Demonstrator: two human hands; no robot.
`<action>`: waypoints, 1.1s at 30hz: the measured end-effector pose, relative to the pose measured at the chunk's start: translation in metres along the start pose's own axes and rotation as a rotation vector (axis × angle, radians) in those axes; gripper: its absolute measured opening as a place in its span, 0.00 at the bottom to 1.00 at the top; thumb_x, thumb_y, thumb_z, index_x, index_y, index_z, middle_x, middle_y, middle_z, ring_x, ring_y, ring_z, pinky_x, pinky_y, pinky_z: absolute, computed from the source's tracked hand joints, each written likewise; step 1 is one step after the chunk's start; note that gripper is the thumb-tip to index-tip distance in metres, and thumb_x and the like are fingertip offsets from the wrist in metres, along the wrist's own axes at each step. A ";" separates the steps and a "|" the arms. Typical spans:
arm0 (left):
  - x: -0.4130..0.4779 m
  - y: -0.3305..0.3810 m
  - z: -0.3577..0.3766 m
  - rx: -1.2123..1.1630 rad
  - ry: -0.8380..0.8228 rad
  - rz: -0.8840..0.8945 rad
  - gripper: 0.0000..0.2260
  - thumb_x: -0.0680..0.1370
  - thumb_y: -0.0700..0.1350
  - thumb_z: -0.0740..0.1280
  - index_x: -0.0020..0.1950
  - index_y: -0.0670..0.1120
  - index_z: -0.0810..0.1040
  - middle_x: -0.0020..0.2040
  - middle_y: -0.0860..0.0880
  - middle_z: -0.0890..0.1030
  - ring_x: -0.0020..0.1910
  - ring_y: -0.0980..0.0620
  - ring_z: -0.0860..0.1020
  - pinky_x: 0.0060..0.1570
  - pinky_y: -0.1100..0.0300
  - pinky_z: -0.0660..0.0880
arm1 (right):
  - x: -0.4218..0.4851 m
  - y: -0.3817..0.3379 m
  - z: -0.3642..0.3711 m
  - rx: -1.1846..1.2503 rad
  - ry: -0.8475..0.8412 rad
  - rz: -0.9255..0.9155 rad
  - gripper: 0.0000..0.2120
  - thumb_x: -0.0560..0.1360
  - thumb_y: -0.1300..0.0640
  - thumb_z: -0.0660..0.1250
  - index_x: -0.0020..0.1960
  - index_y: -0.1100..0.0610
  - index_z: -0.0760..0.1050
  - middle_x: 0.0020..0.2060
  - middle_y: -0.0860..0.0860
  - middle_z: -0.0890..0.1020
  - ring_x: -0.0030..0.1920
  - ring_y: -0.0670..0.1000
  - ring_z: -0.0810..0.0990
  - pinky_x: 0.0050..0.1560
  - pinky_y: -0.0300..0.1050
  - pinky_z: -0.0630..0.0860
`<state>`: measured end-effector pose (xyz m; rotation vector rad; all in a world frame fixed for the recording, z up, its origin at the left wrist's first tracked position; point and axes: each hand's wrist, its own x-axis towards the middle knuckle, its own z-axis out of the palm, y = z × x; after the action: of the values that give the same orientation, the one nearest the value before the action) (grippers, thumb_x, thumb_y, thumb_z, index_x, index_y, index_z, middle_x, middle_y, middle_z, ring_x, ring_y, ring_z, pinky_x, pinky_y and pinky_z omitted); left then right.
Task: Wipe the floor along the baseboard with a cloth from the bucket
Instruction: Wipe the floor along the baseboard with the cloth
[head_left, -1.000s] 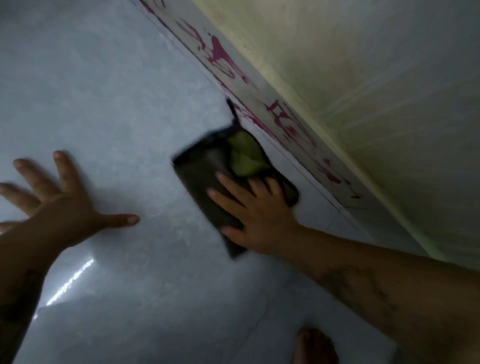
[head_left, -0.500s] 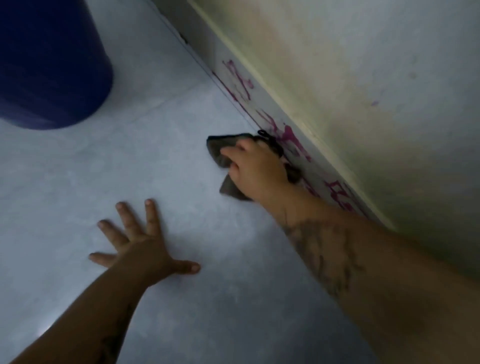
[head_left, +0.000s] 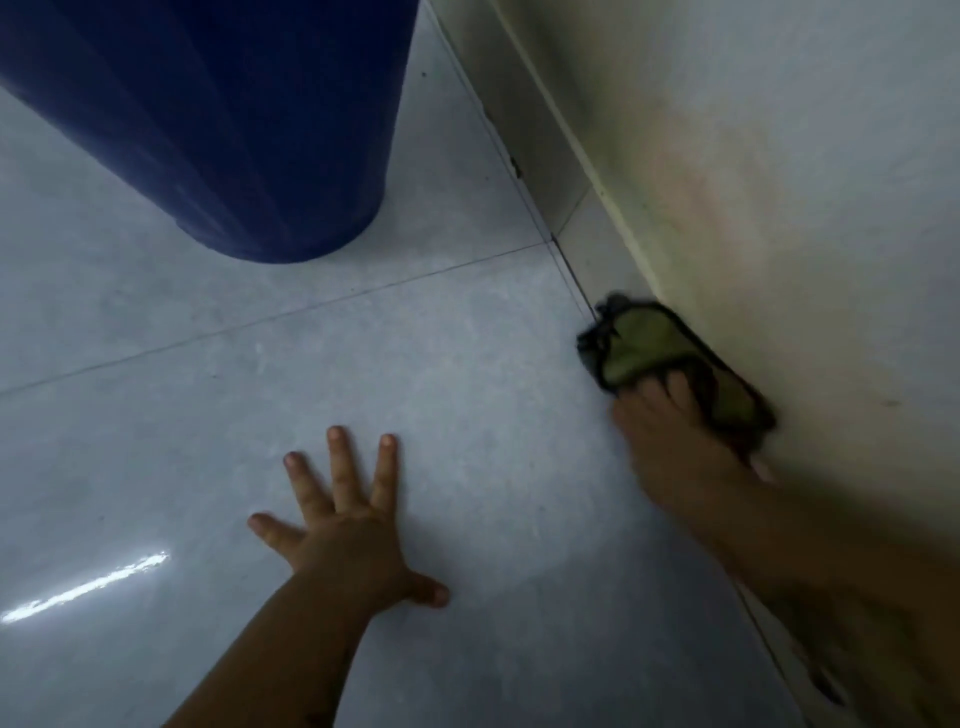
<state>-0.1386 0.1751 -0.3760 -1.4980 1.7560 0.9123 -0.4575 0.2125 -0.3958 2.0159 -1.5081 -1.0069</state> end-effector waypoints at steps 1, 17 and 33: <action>-0.001 0.000 0.000 0.004 -0.006 0.001 0.72 0.49 0.75 0.73 0.66 0.61 0.17 0.66 0.46 0.14 0.68 0.31 0.22 0.63 0.21 0.46 | -0.030 -0.008 0.013 0.207 0.071 -0.016 0.24 0.81 0.54 0.47 0.66 0.66 0.72 0.62 0.59 0.73 0.61 0.60 0.70 0.70 0.55 0.55; 0.005 -0.002 0.002 0.008 -0.009 -0.013 0.71 0.48 0.76 0.72 0.64 0.61 0.15 0.64 0.46 0.13 0.68 0.30 0.22 0.63 0.21 0.45 | 0.067 0.023 -0.040 -0.170 -0.305 -0.092 0.26 0.79 0.57 0.48 0.75 0.65 0.57 0.74 0.65 0.62 0.73 0.68 0.58 0.65 0.74 0.35; 0.007 -0.002 0.000 0.004 -0.007 0.003 0.71 0.49 0.74 0.74 0.63 0.62 0.15 0.64 0.47 0.13 0.67 0.31 0.21 0.63 0.21 0.43 | 0.082 0.036 -0.041 0.319 -0.160 0.090 0.22 0.77 0.60 0.53 0.70 0.61 0.69 0.71 0.61 0.66 0.72 0.63 0.61 0.71 0.68 0.53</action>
<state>-0.1373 0.1715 -0.3817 -1.4887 1.7539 0.9142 -0.4370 0.1198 -0.3683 2.0931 -1.9318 -0.9605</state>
